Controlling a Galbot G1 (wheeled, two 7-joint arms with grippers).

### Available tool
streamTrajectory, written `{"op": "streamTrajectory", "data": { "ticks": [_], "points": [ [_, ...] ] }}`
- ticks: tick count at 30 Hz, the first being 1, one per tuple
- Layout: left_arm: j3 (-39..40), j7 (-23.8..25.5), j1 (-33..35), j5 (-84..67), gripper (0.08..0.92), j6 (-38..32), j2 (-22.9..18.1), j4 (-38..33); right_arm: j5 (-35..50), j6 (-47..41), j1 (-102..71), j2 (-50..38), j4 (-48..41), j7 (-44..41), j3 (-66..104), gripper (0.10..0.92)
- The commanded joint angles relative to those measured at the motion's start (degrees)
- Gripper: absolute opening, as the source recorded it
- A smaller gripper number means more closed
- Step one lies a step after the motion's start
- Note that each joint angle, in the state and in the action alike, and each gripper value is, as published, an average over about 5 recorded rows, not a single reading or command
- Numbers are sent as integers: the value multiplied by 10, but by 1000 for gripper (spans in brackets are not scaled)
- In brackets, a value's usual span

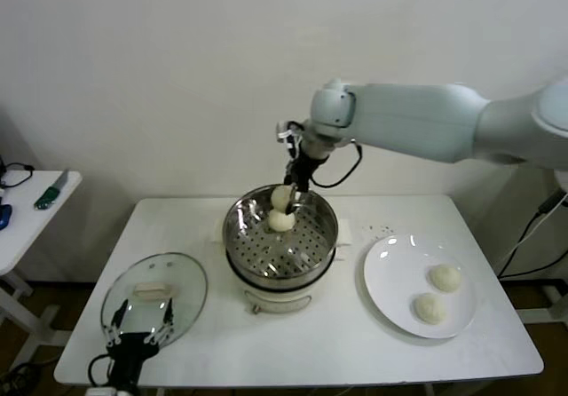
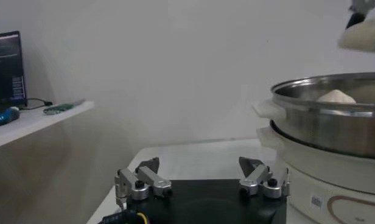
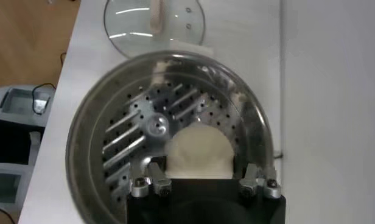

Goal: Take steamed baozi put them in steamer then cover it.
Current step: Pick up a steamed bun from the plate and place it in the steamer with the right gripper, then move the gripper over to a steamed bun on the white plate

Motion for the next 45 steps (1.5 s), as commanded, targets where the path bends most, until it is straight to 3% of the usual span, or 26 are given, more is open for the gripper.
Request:
{"op": "streamTrajectory", "data": {
  "ticks": [1, 15, 22, 27, 36, 45],
  "points": [
    [-1, 1, 6, 0, 823, -4, 3, 1, 11, -7, -55, 80, -43, 10, 1, 696],
    [3, -1, -2, 2, 823, -7, 7, 10, -11, -6, -111, 95, -72, 12, -8, 699],
    [3, -1, -9, 2, 823, -6, 6, 15, -13, -10, -116, 90, -74, 21, -1, 810],
    [1, -1, -13, 2, 823, -3, 5, 15, -15, -8, -98, 74, -64, 14, 7, 822],
    [2, -1, -15, 3, 823, 0, 3, 14, -48, 28, 22, -42, 40, -39, -24, 823],
    [-4, -1, -14, 3, 823, 0, 3, 15, -126, 45, 100, -231, 177, -71, -44, 823]
  ]
}}
